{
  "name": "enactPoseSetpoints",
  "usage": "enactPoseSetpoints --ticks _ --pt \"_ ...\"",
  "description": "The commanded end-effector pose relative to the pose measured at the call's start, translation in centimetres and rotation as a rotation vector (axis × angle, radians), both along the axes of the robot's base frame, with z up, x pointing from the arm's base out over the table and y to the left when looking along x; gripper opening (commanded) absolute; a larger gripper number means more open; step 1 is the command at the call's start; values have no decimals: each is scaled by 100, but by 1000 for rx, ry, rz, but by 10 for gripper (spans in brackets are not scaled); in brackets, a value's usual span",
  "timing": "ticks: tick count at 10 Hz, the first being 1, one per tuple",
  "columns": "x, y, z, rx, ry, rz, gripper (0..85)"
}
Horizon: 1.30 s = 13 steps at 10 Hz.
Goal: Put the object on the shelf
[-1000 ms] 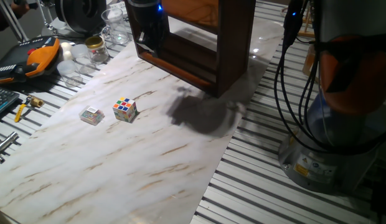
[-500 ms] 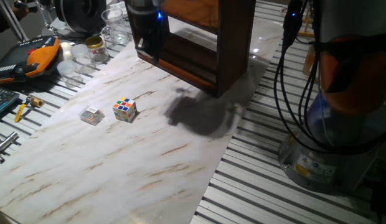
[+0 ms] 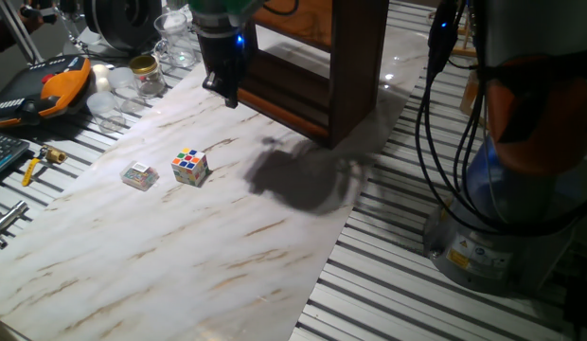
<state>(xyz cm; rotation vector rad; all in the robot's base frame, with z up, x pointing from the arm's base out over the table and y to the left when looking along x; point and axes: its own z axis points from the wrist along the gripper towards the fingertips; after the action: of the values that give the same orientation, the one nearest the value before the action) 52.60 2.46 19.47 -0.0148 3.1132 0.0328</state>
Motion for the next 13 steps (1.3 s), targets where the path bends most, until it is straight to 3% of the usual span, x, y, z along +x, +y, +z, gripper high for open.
enactPoseSetpoints --ticks 1,10,13 --pt "18 28 -15 -3 -3 0 0" --pt "219 340 -127 -4 -15 -6 0" --pt "284 450 -260 -11 -29 -22 0"
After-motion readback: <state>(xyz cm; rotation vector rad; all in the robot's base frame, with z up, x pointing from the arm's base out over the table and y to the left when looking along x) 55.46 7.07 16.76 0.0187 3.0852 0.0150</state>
